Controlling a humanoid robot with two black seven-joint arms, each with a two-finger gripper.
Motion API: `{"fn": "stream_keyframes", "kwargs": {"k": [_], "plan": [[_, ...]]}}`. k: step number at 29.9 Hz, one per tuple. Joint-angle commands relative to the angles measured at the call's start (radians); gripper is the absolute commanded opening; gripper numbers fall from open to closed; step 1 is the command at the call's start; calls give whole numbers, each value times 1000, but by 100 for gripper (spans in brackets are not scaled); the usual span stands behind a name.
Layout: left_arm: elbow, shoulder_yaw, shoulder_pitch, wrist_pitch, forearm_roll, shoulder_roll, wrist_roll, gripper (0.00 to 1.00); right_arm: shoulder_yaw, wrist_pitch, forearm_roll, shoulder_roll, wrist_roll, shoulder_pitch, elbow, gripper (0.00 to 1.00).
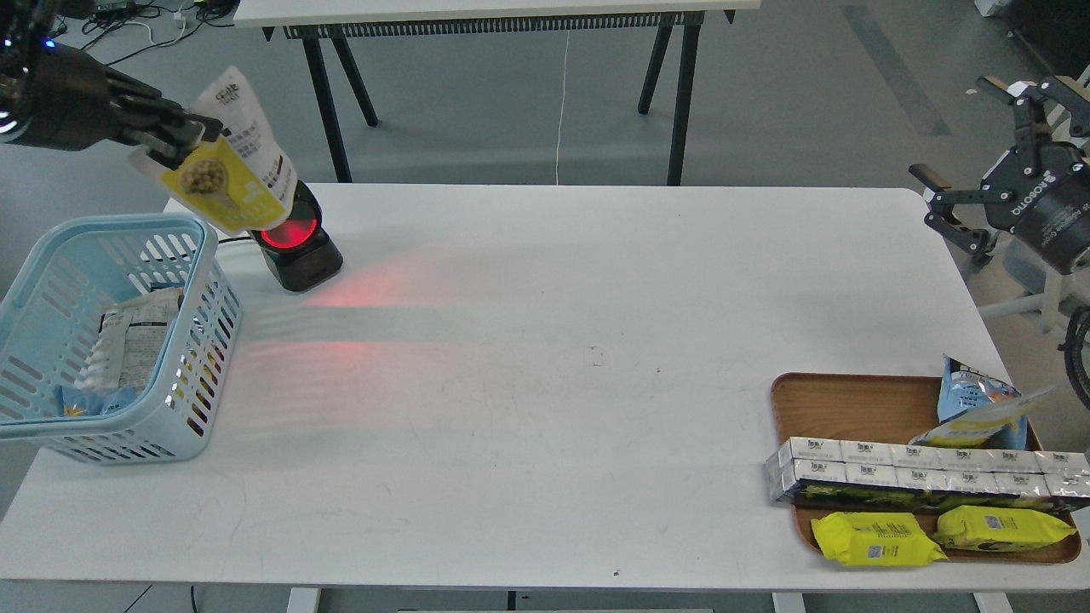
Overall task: Scan snack and place in basket
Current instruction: 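Move the packet over the blue basket and release it inside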
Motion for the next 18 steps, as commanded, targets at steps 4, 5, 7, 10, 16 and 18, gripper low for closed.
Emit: {"fn": "stream_keyframes", "kwargs": {"k": [4, 5, 7, 10, 16, 18], "plan": [[-30, -3, -18, 0, 122, 177, 0, 0, 4, 0, 0, 12, 0, 0, -2, 97], [-39, -1, -17, 0, 130, 199, 0, 0, 4, 0, 0, 12, 0, 0, -2, 97], [-55, -1, -12, 0, 152, 234, 0, 0, 4, 0, 0, 13, 0, -2, -2, 97], [-62, 0, -1, 3, 169, 257, 0, 0, 4, 0, 0, 13, 0, 0, -2, 97], [-67, -3, 68, 9, 173, 254, 0, 0, 8, 0, 0, 15, 0, 0, -2, 97], [-67, -6, 80, 9, 172, 253, 0, 0, 8, 0, 0, 15, 0, 0, -2, 97]]}}
